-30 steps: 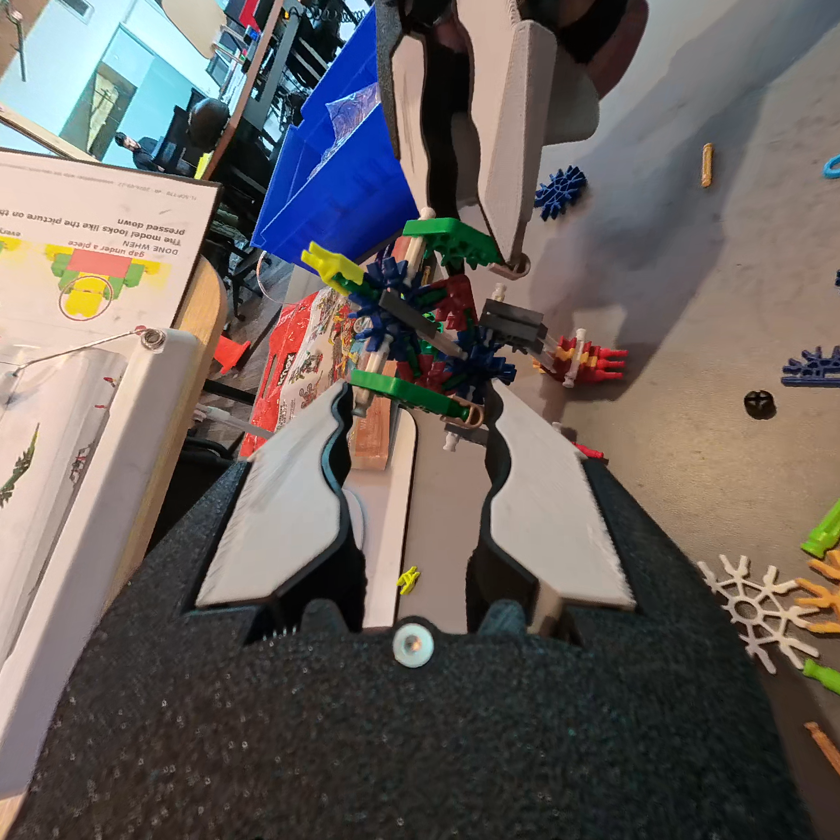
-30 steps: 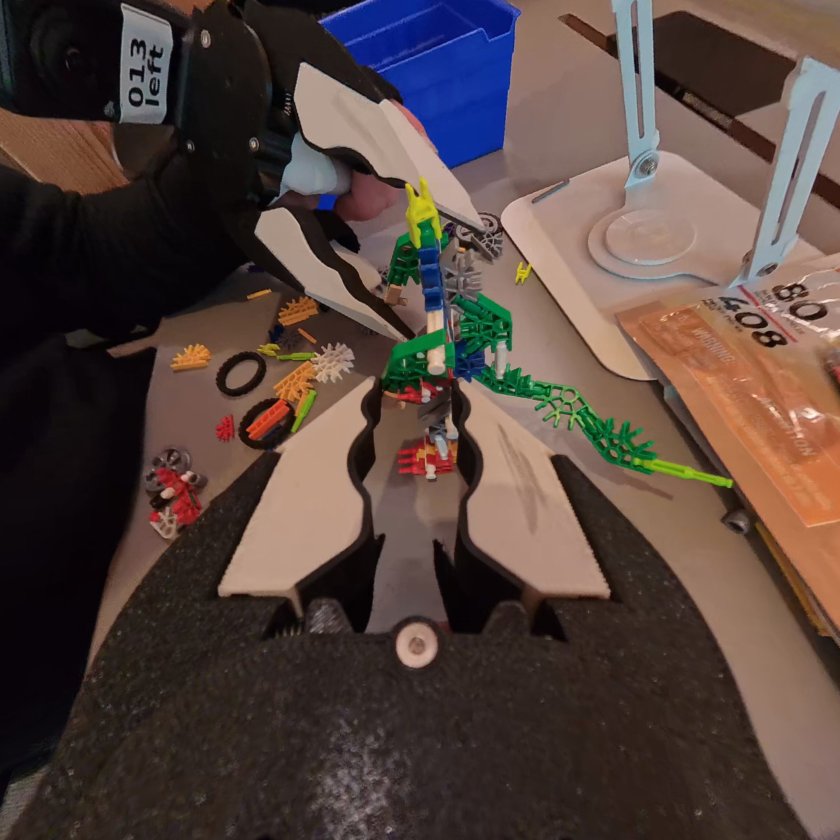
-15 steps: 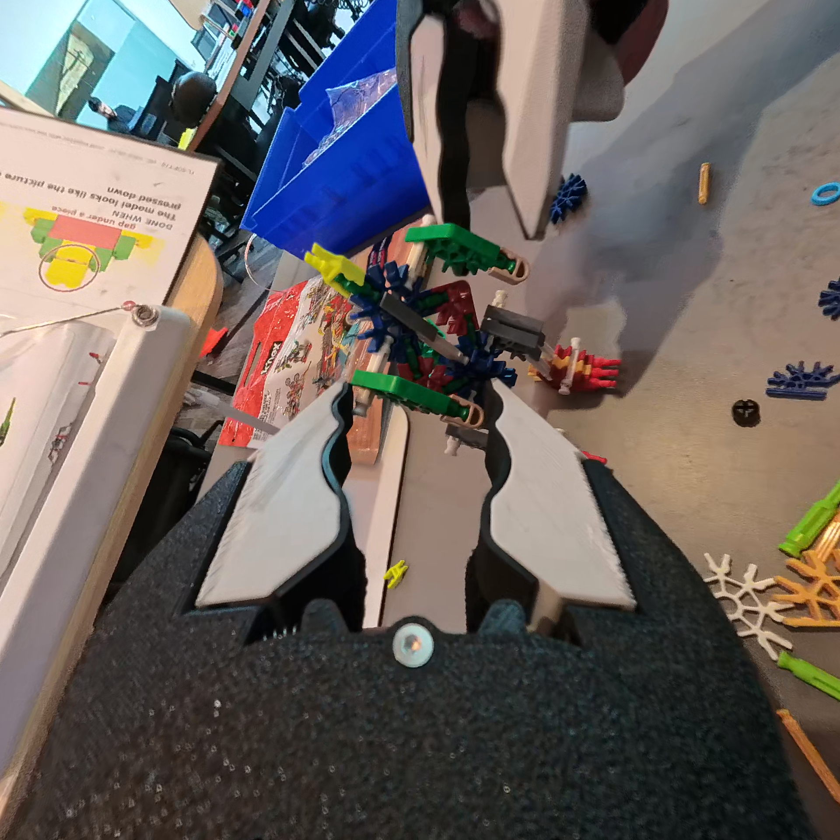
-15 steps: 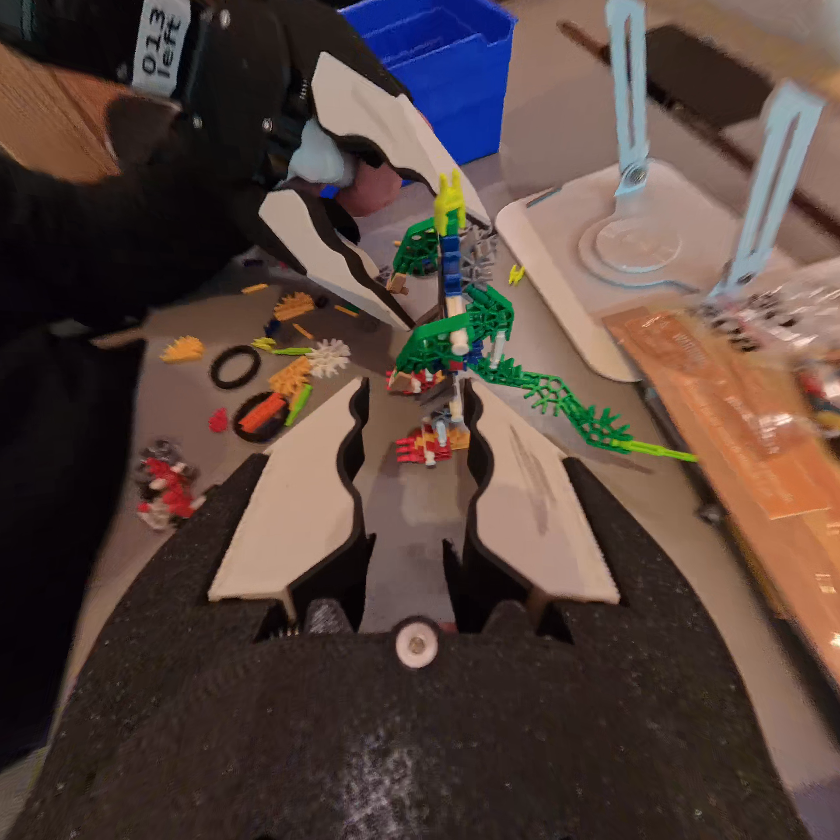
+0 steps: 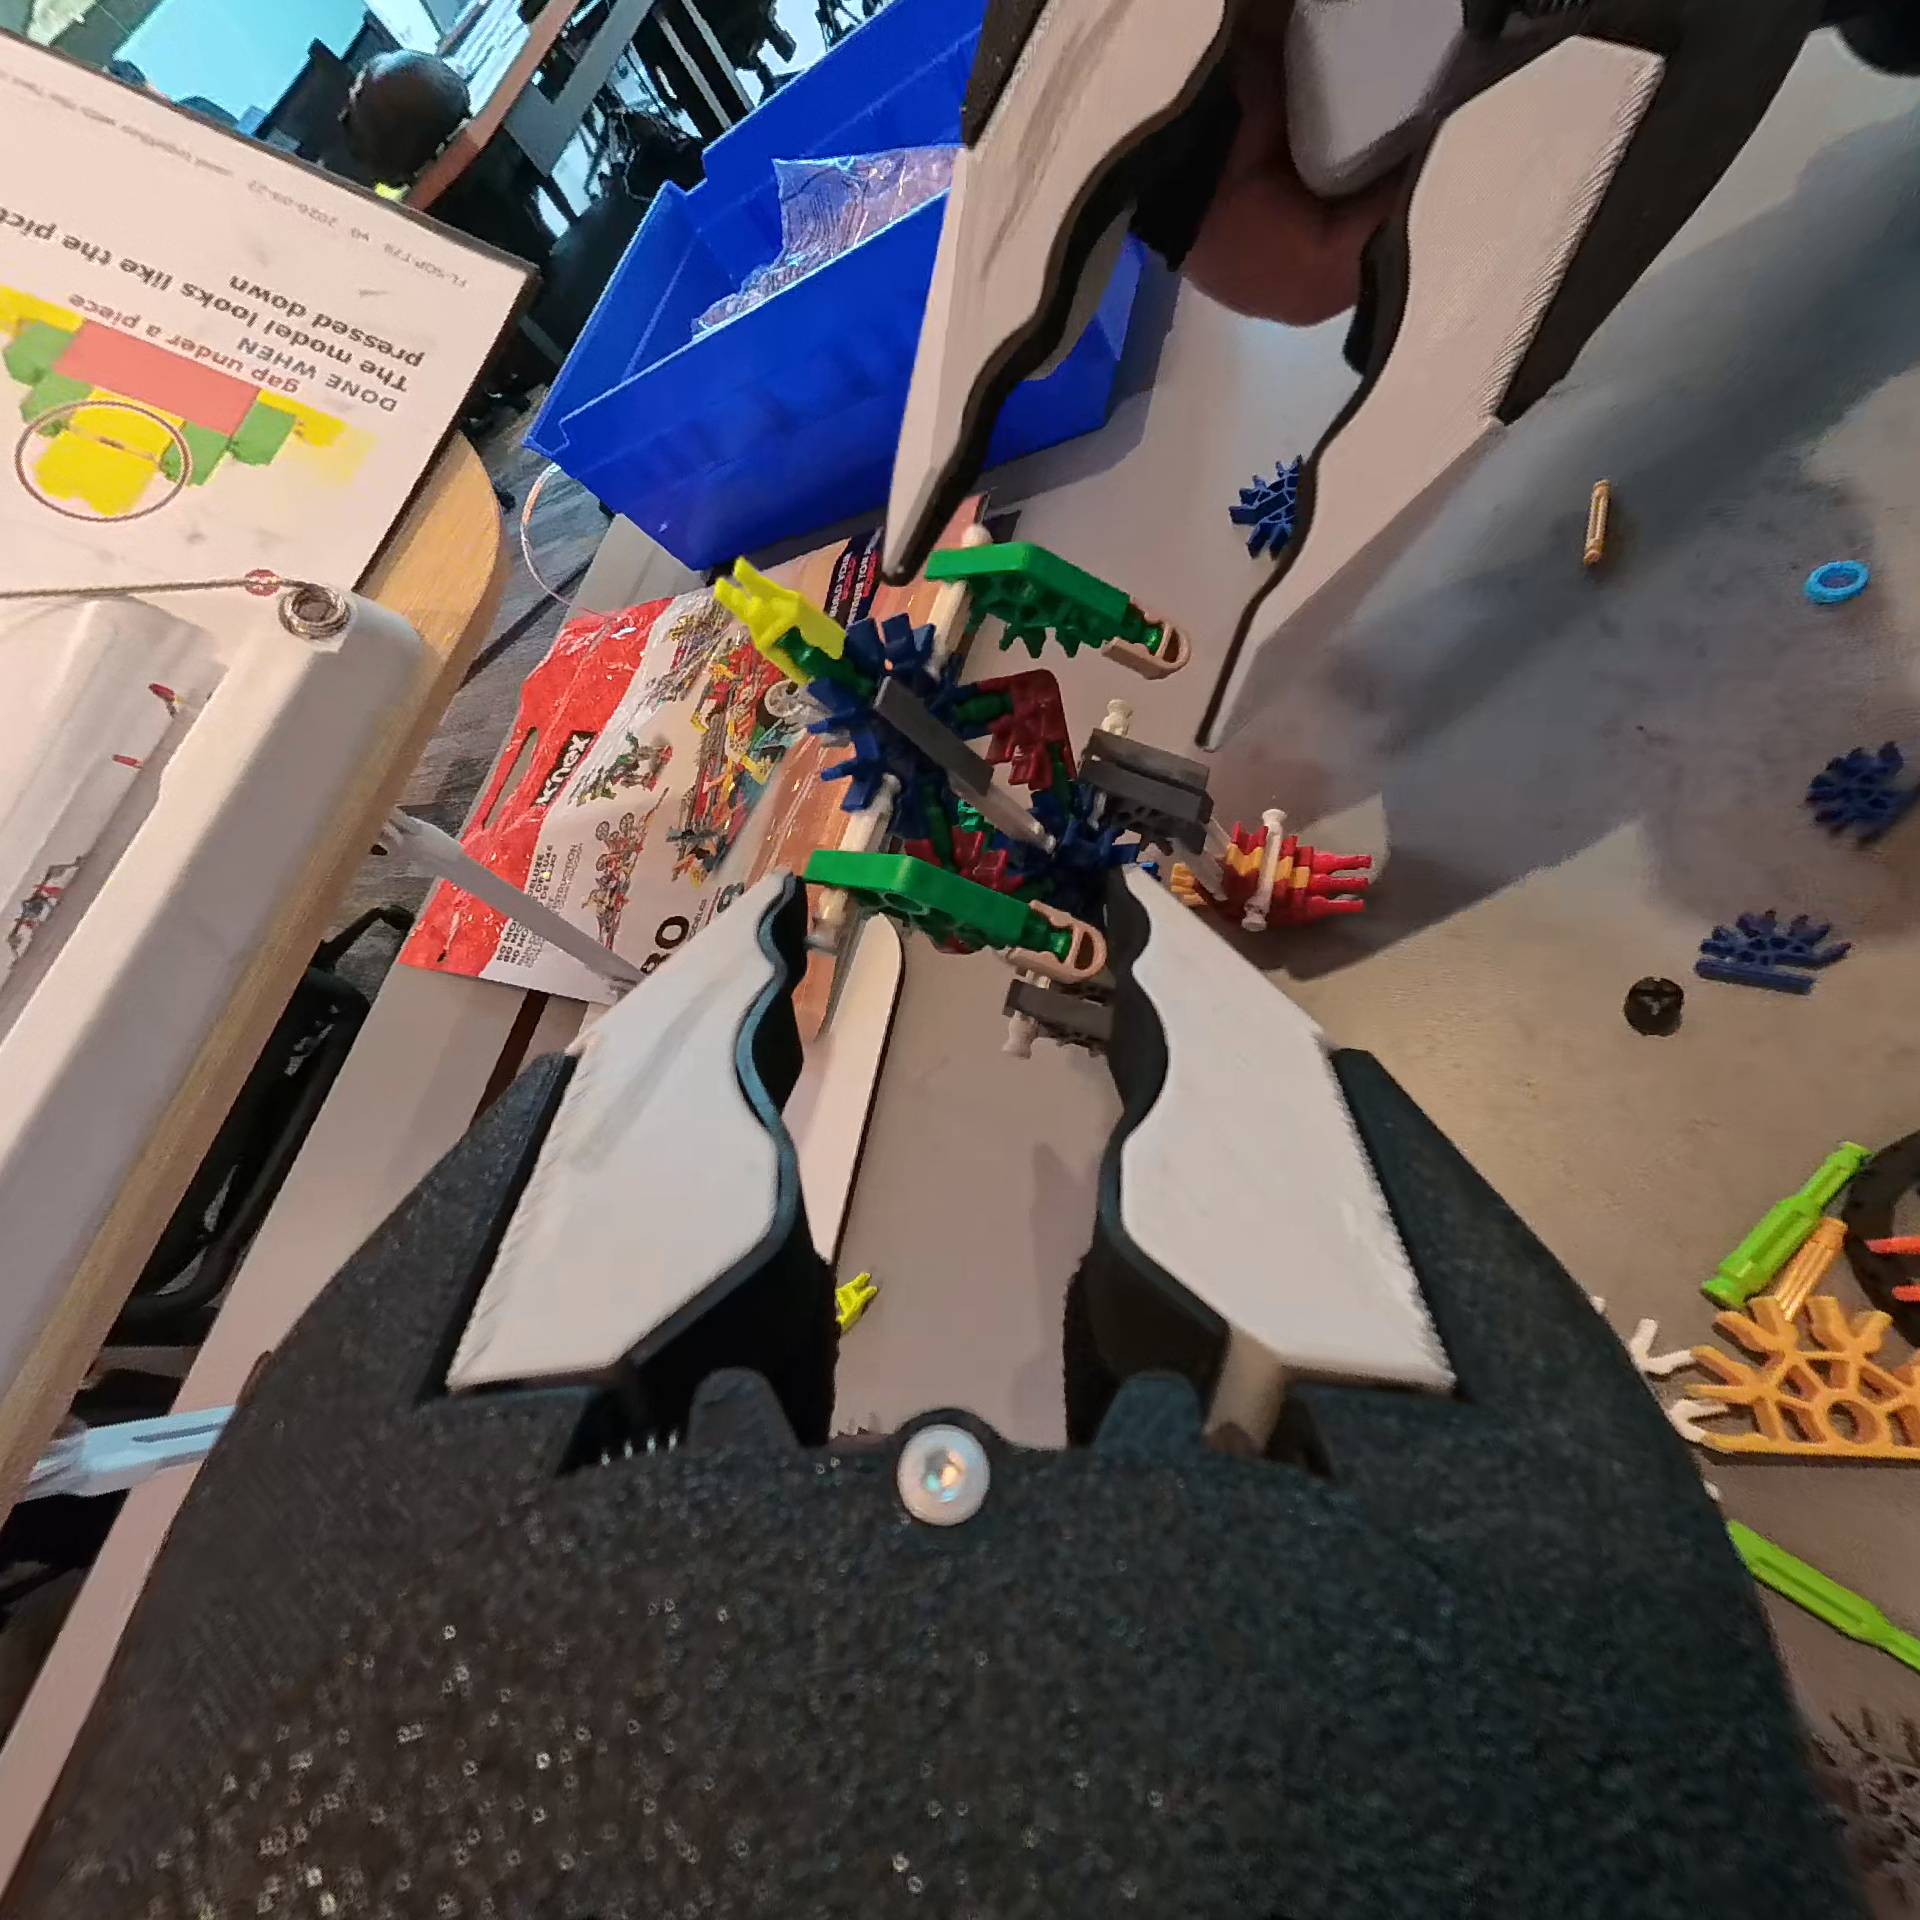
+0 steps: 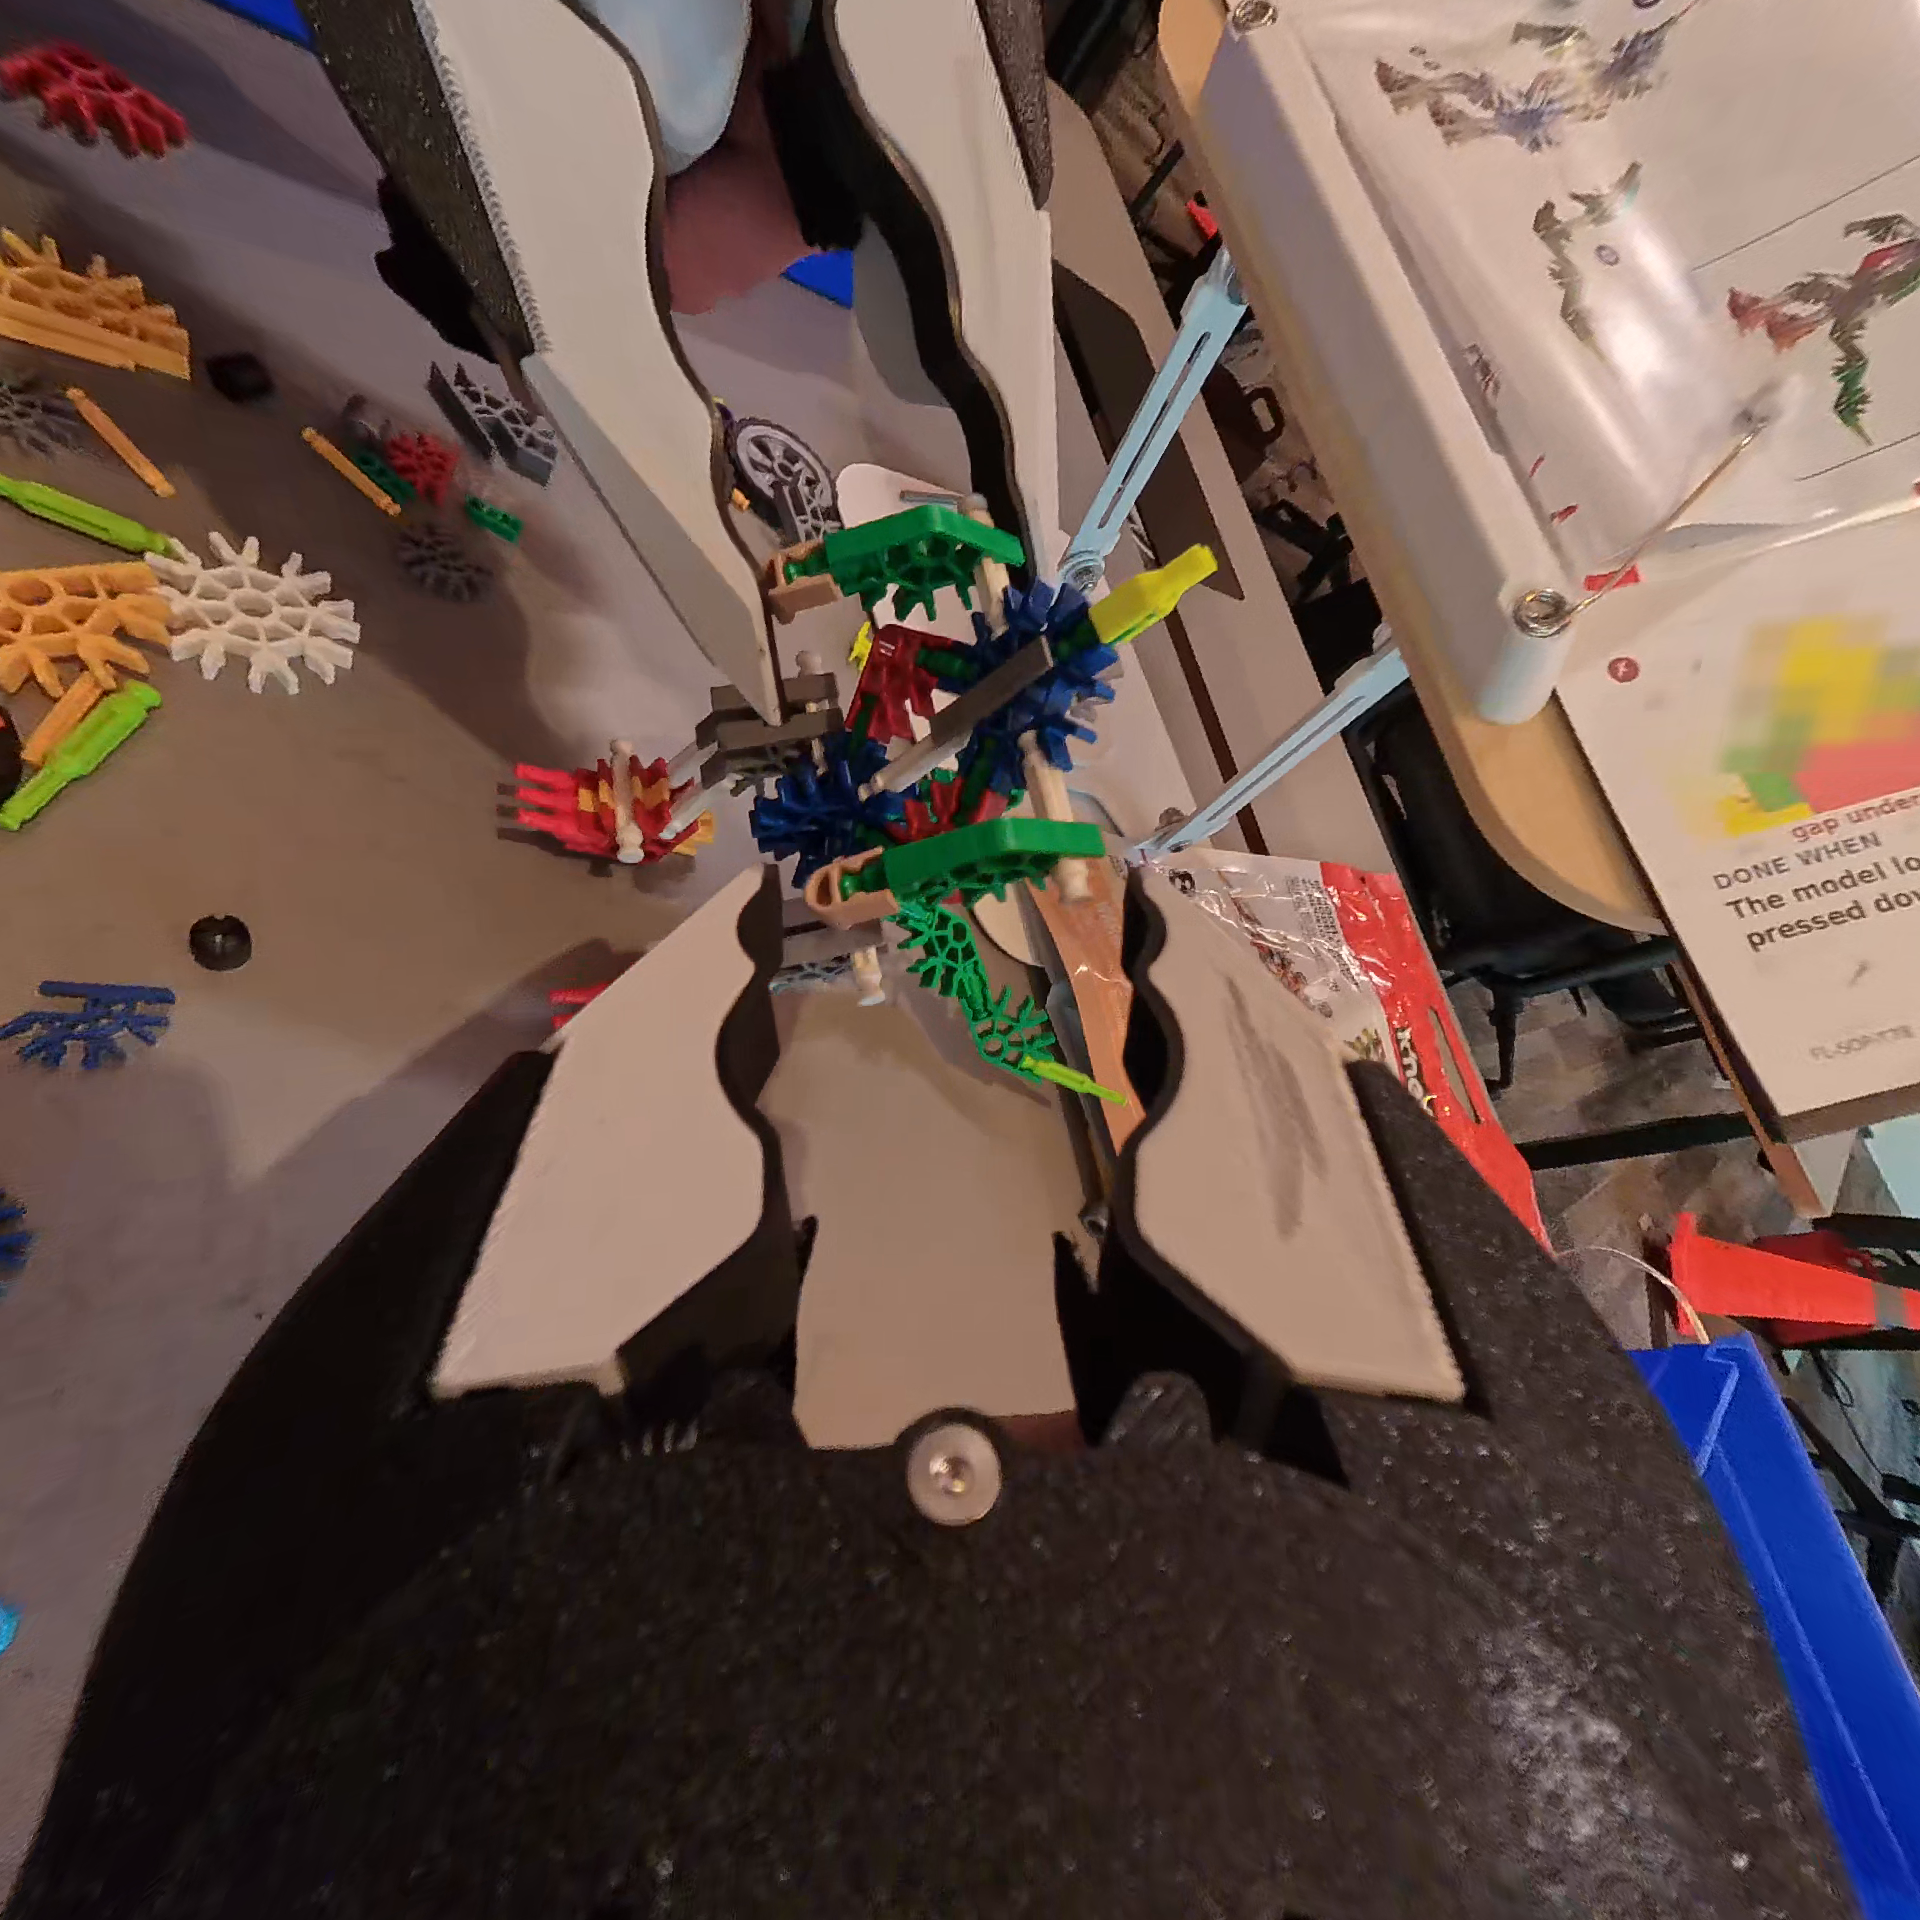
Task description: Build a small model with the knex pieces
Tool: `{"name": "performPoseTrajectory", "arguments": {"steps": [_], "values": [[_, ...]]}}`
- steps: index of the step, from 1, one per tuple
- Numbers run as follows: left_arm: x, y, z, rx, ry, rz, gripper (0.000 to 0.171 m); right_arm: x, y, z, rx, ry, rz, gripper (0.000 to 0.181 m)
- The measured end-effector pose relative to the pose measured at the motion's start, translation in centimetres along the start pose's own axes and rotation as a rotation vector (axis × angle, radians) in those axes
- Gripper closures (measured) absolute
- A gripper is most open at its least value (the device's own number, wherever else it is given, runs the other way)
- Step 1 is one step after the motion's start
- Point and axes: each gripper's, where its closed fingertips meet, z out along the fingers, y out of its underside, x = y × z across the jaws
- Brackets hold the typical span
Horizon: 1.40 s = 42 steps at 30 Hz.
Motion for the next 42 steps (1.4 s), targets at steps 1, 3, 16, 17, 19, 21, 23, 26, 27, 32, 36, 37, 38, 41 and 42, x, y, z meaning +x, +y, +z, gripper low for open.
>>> {"name": "performPoseTrajectory", "arguments": {"steps": [1, 3, 16, 17, 19, 21, 23, 26, 27, 32, 36, 37, 38, 41, 42], "values": [[0.1, -0.1, 0.0, 0.002, 0.002, 0.007, 0.116, 0.1, -0.1, 0.0, 0.002, 0.009, -0.005, 0.122], [0.2, -0.2, 0.0, 0.009, 0.004, 0.015, 0.116, 0.0, 0.1, 0.1, -0.009, 0.014, -0.036, 0.127], [0.3, -0.5, 0.0, 0.005, -0.037, 0.112, 0.116, -0.9, -1.8, -1.6, 0.12, -0.361, 0.594, 0.127], [0.4, -0.5, 0.0, 0.006, -0.036, 0.118, 0.116, -0.9, -1.8, -1.6, 0.125, -0.387, 0.638, 0.127], [0.3, -0.6, 0.1, 0.01, -0.04, 0.115, 0.116, -0.8, -1.8, -1.5, 0.141, -0.398, 0.672, 0.127], [0.3, -0.5, 0.0, 0.006, -0.039, 0.117, 0.116, -0.8, -1.7, -1.5, 0.142, -0.39, 0.649, 0.127], [0.4, -0.6, 0.0, 0.017, -0.031, 0.103, 0.116, -0.9, -1.6, -1.5, 0.128, -0.362, 0.59, 0.127], [0.4, -0.6, -0.1, 0.016, -0.014, 0.072, 0.116, -0.9, -1.6, -1.5, 0.12, -0.339, 0.547, 0.127], [0.5, -0.7, -0.1, 0.019, 0.0, 0.048, 0.116, -0.9, -1.6, -1.5, 0.121, -0.339, 0.546, 0.127], [0.6, -0.9, -0.2, 0.02, 0.062, -0.088, 0.116, -0.9, -1.4, -1.3, 0.111, -0.323, 0.531, 0.127], [1.0, -1.5, -0.5, 0.042, 0.169, -0.279, 0.116, -1.0, -1.3, -1.4, 0.105, -0.32, 0.506, 0.127], [1.1, -1.7, -0.6, 0.052, 0.2, -0.33, 0.116, -1.0, -1.3, -1.4, 0.104, -0.322, 0.501, 0.127], [1.2, -1.9, -0.8, 0.066, 0.234, -0.386, 0.116, -1.1, -1.4, -1.5, 0.104, -0.324, 0.496, 0.127], [1.3, -2.4, -1.3, 0.123, 0.334, -0.554, 0.116, -1.2, -1.5, -1.5, 0.105, -0.33, 0.491, 0.127], [1.1, -2.5, -1.3, 0.143, 0.342, -0.574, 0.116, -1.2, -1.5, -1.5, 0.105, -0.33, 0.494, 0.127]]}}
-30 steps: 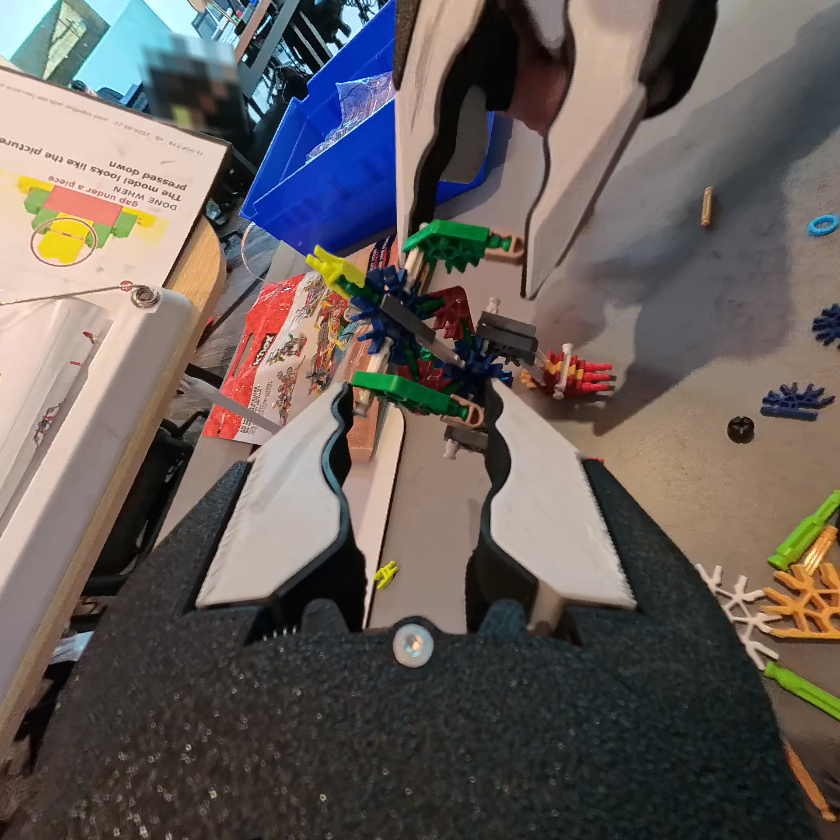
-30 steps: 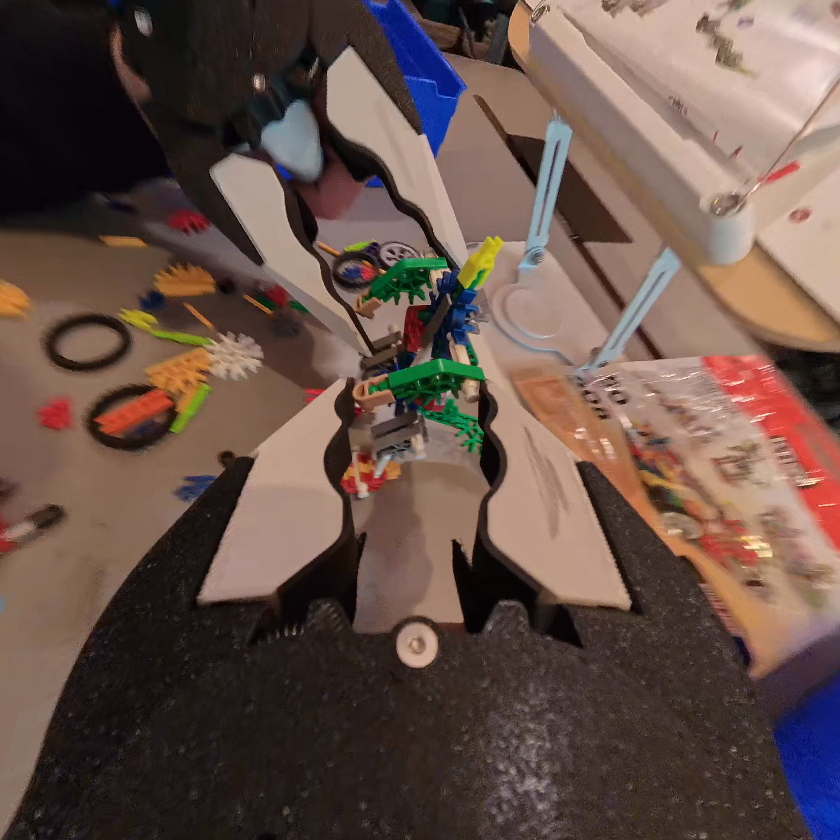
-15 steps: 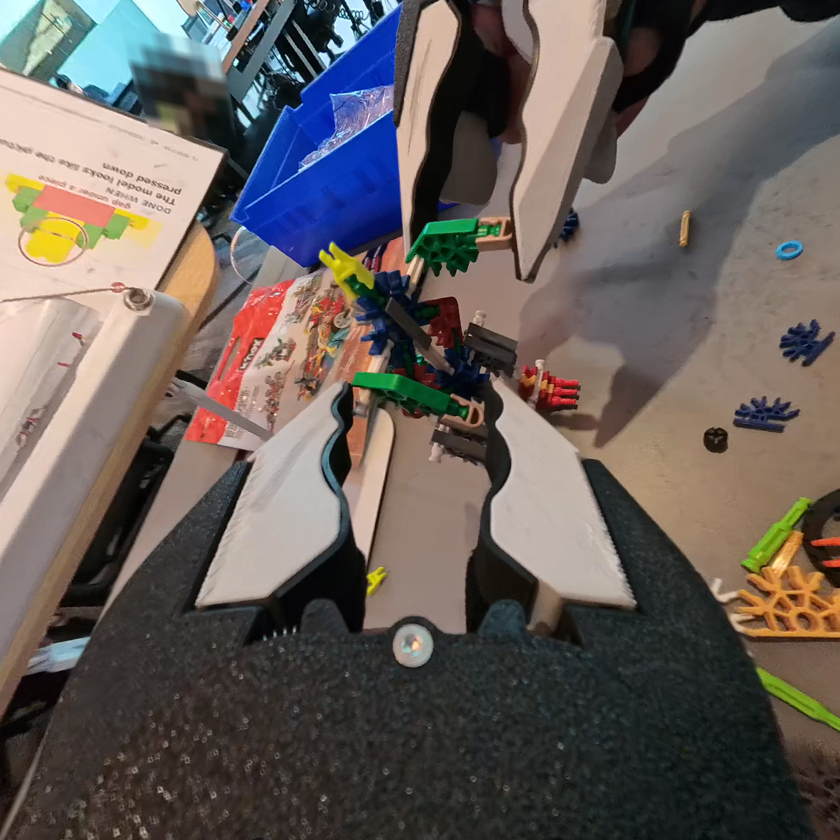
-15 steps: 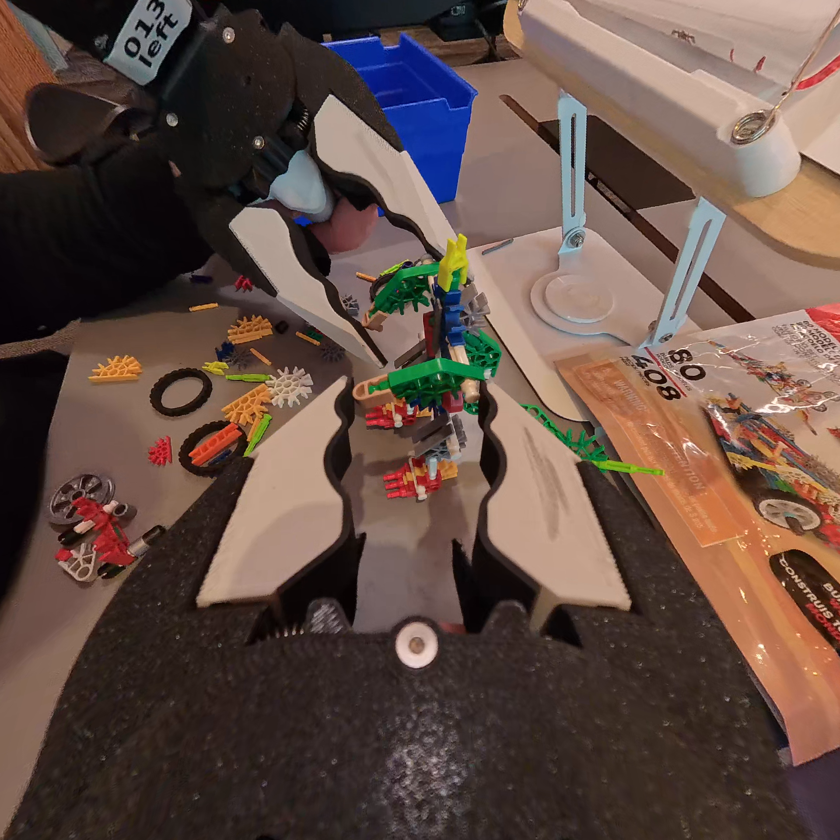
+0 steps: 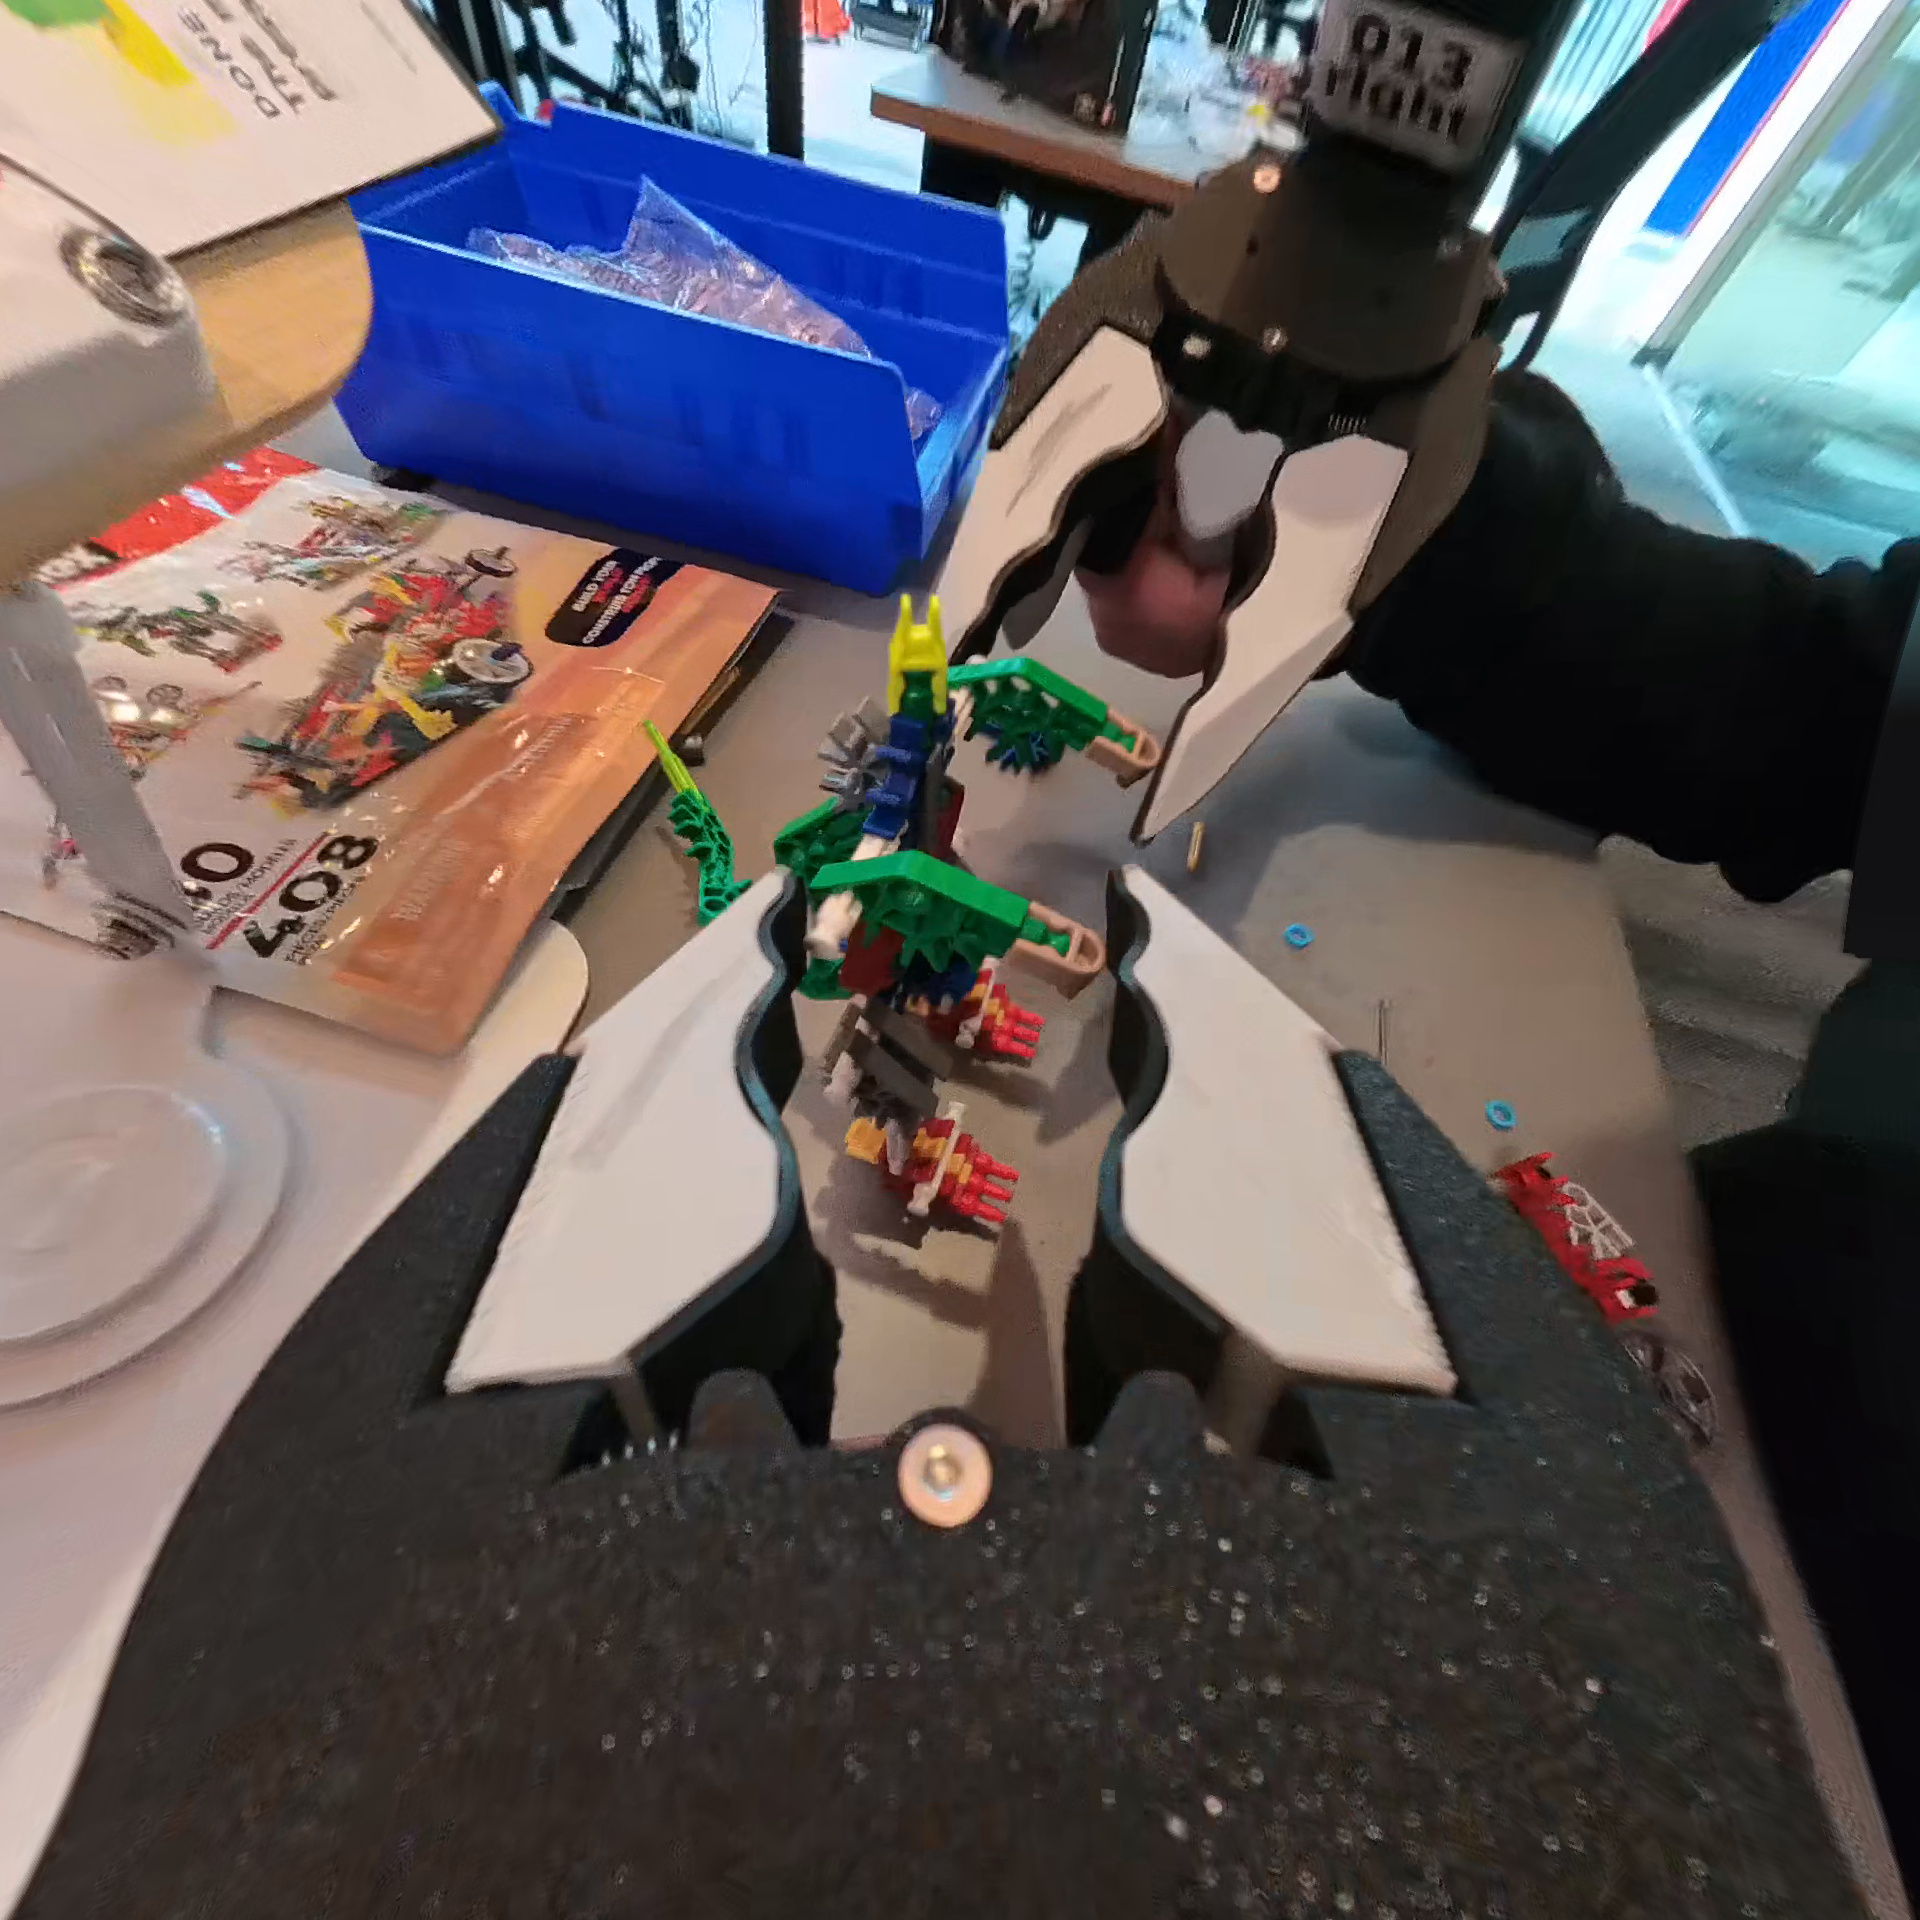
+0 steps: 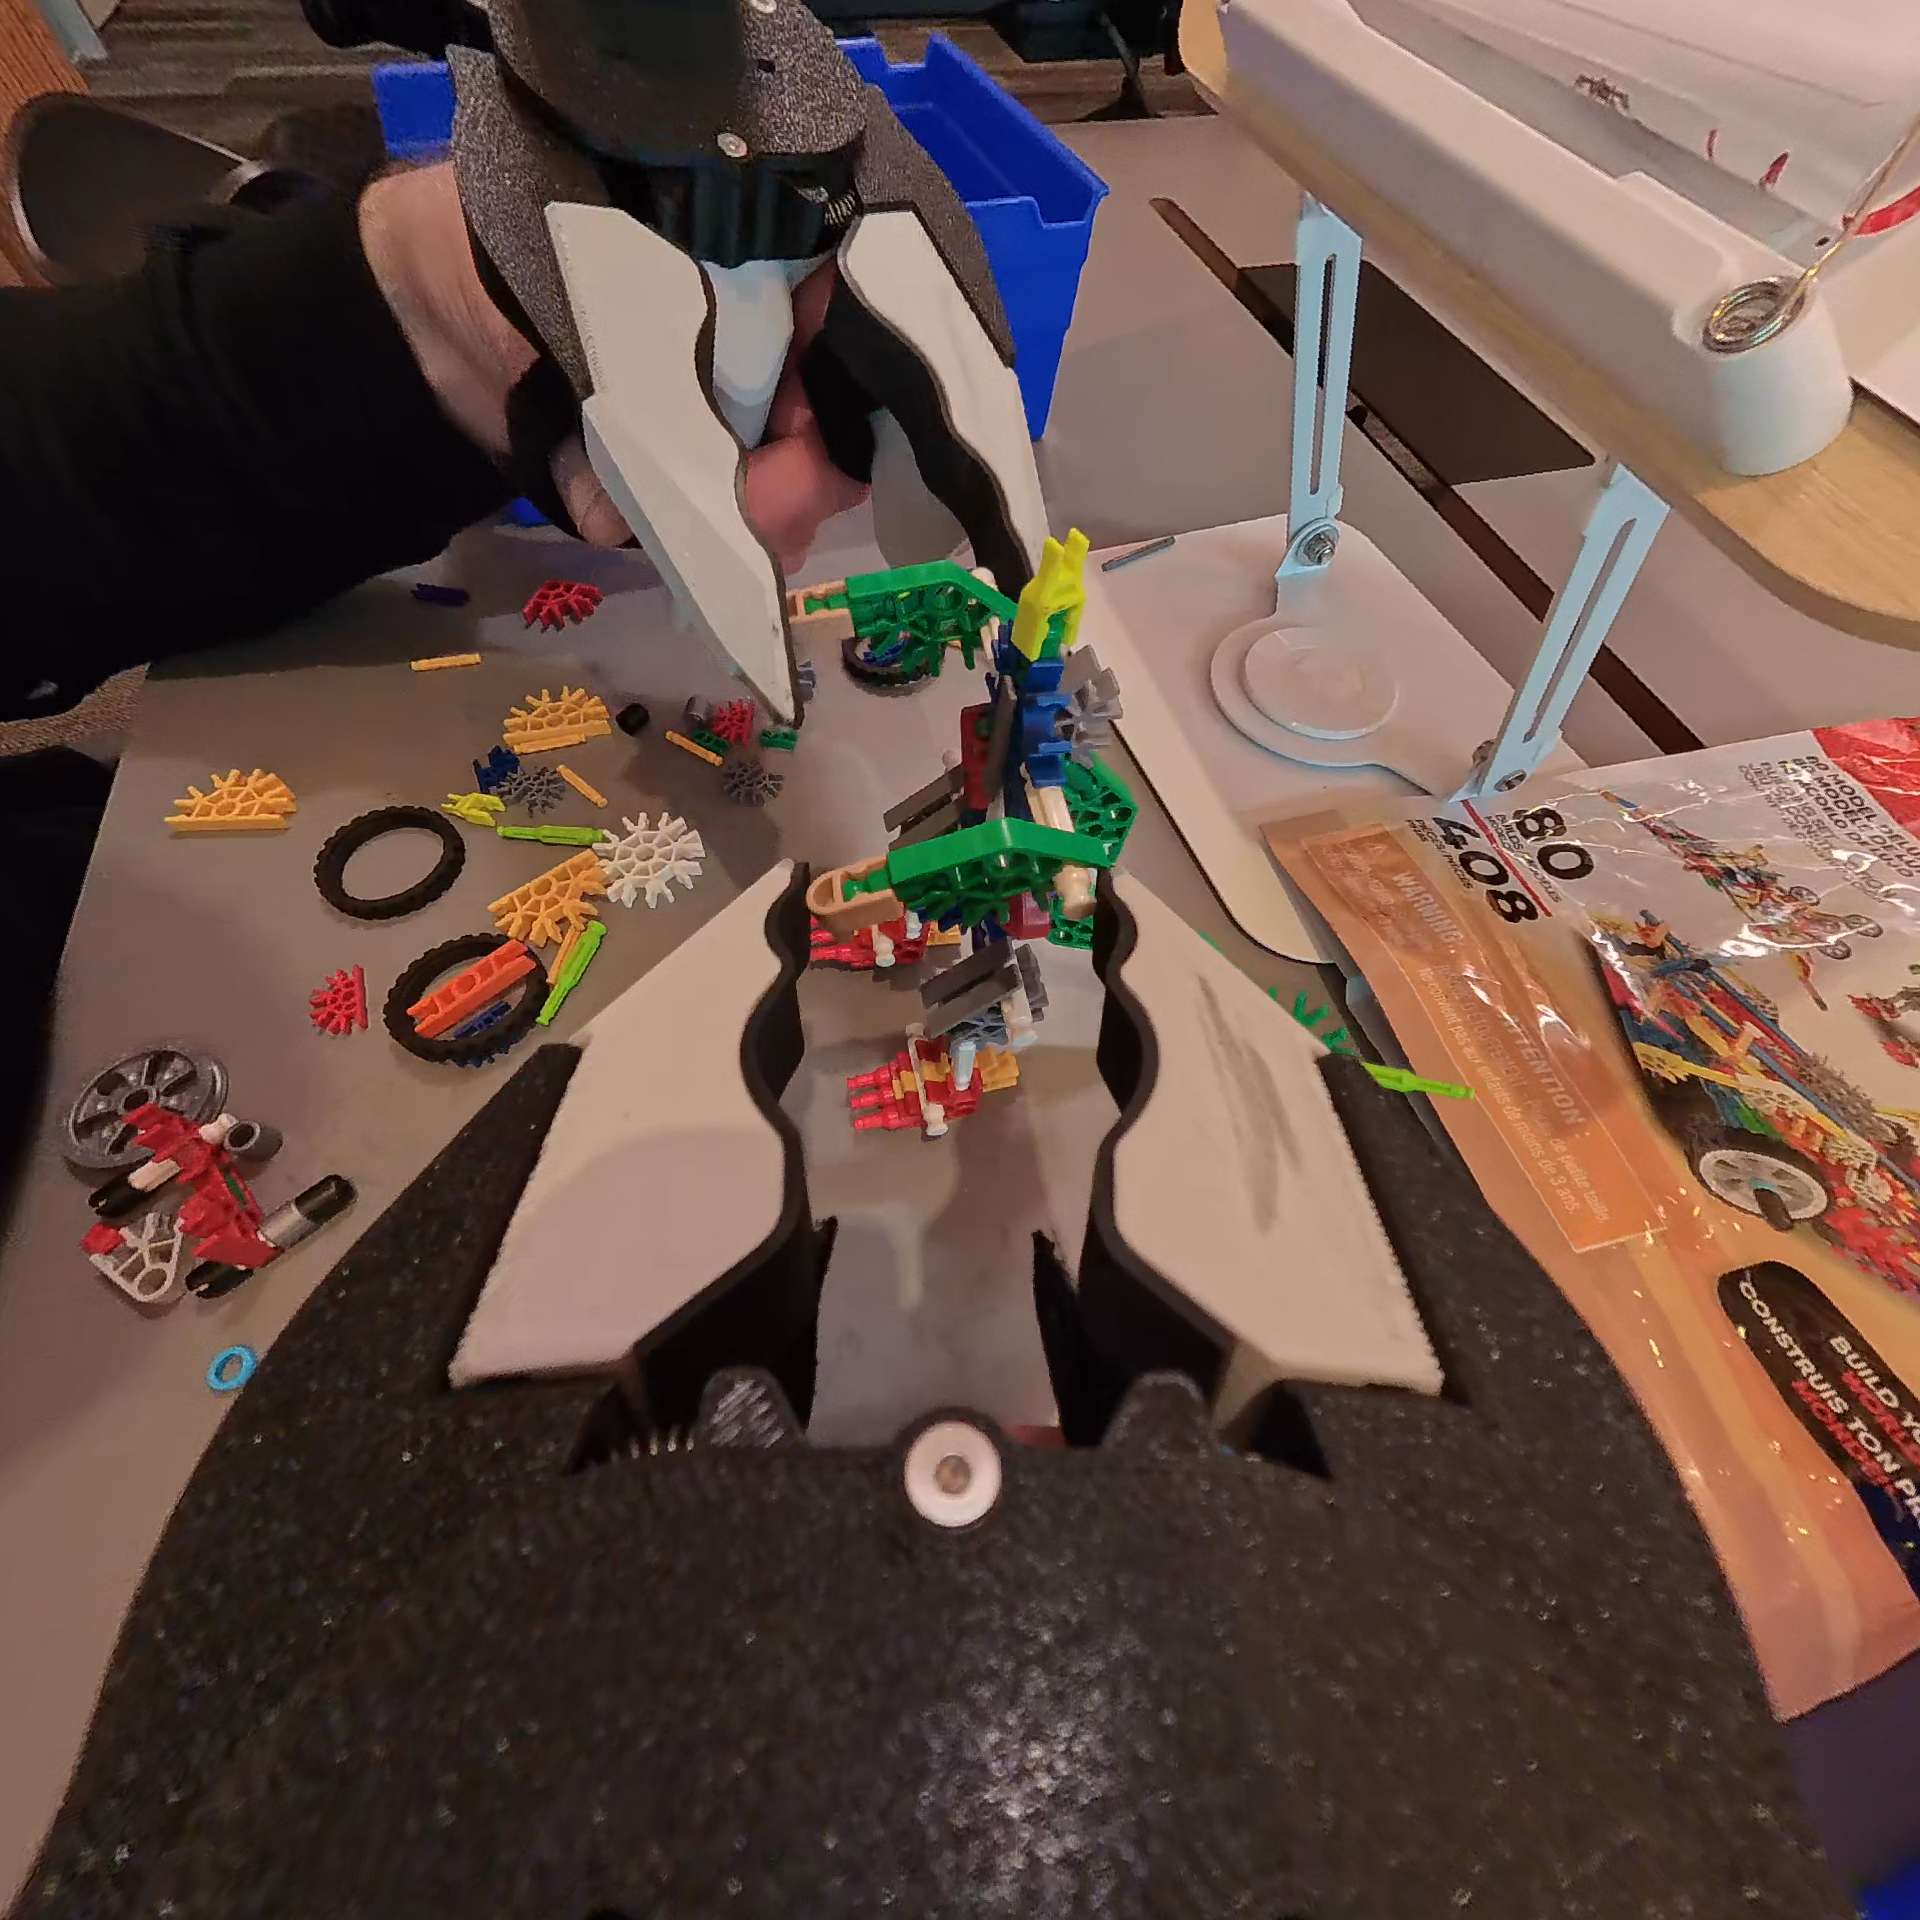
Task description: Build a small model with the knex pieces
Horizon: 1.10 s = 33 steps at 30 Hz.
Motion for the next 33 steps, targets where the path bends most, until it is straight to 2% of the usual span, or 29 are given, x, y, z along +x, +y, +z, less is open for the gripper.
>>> {"name": "performPoseTrajectory", "arguments": {"steps": [7, 15, 26, 33], "values": [[-0.6, 0.2, -0.6, -0.025, -0.104, 0.228, 0.115, 0.0, -0.2, -0.1, 0.021, -0.035, 0.068, 0.127], [-1.0, 1.2, 0.4, -0.078, -0.14, 0.286, 0.12, -0.2, -0.8, -0.4, 0.081, -0.172, 0.33, 0.127], [-1.9, 1.7, 0.2, -0.067, -0.144, 0.266, 0.123, 0.1, -0.4, -1.8, 0.098, -0.203, 0.31, 0.122], [-2.2, 2.3, 0.5, -0.086, -0.147, 0.274, 0.13, 0.1, 1.9, -0.3, -0.007, -0.17, 0.248, 0.122]]}}
